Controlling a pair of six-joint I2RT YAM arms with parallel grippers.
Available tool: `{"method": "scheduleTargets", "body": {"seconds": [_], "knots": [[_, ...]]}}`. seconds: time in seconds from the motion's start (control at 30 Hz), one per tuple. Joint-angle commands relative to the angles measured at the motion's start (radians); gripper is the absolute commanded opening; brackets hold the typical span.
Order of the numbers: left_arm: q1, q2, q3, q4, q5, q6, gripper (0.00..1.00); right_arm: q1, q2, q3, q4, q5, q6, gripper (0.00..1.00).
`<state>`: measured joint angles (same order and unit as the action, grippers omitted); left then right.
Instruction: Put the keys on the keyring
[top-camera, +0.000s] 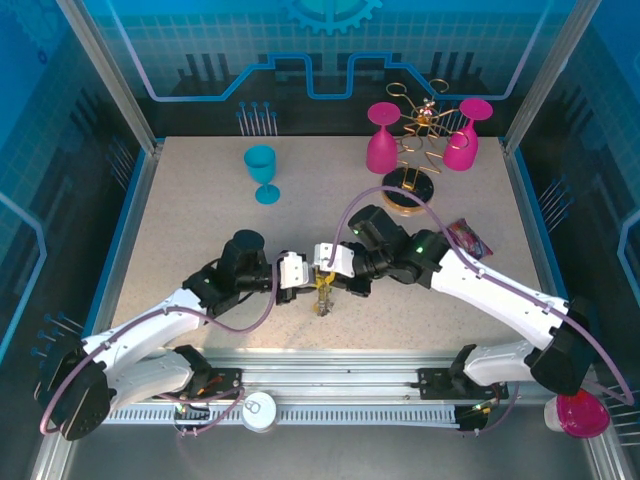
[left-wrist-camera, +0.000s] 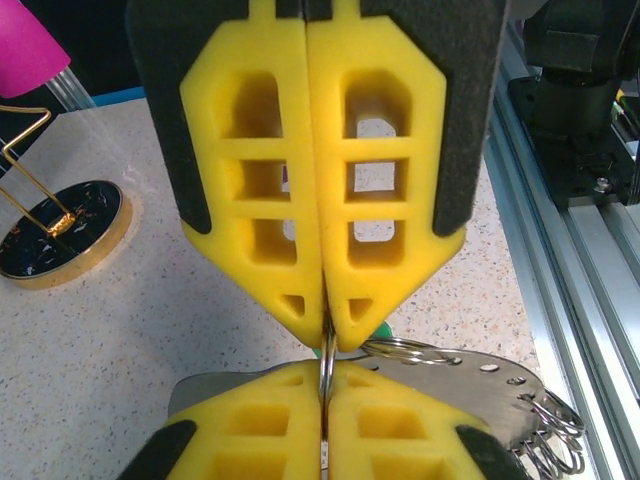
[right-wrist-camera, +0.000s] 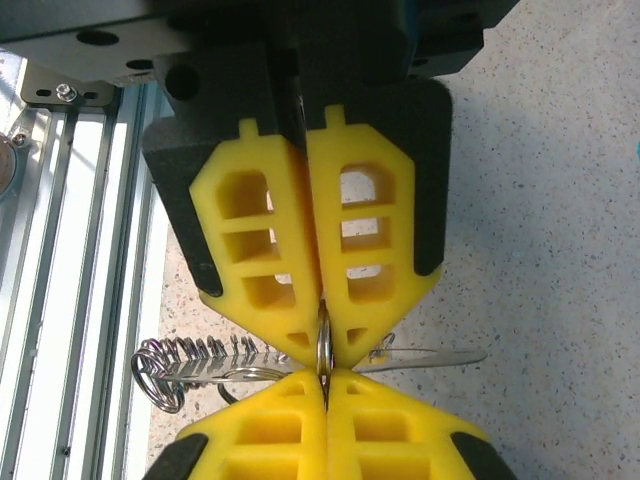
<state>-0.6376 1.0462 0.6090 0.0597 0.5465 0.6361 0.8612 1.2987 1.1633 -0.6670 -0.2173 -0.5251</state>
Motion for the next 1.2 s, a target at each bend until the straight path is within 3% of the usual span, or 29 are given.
{"method": "scheduleTargets", "body": {"seconds": [0.0,0.07,0.13,0.2,0.47,0.8,1.17], "knots": [[-0.007,0.005,0.035,0.032,0.001,0.000,0.00,0.027,-0.001,0.024,0.021,-0.050,0.006,0.00],[-0.006,-0.008,0.014,0.077,-0.002,-0.004,0.00,-0.009,-0.048,-0.020,0.093,-0.083,0.064,0.02],[-0.007,-0.024,-0.017,0.134,0.000,-0.008,0.00,-0.055,-0.106,-0.079,0.168,-0.132,0.125,0.23],[-0.006,-0.037,-0.051,0.199,0.008,-0.017,0.00,-0.098,-0.168,-0.144,0.236,-0.183,0.187,0.34],[-0.004,-0.026,-0.092,0.312,0.046,-0.060,0.00,-0.159,-0.246,-0.278,0.337,-0.288,0.312,0.38],[-0.005,-0.025,-0.095,0.331,0.031,-0.073,0.00,-0.159,-0.200,-0.274,0.377,-0.292,0.364,0.36],[-0.005,-0.036,-0.107,0.341,0.026,-0.073,0.00,-0.164,-0.184,-0.267,0.364,-0.238,0.395,0.06]]}}
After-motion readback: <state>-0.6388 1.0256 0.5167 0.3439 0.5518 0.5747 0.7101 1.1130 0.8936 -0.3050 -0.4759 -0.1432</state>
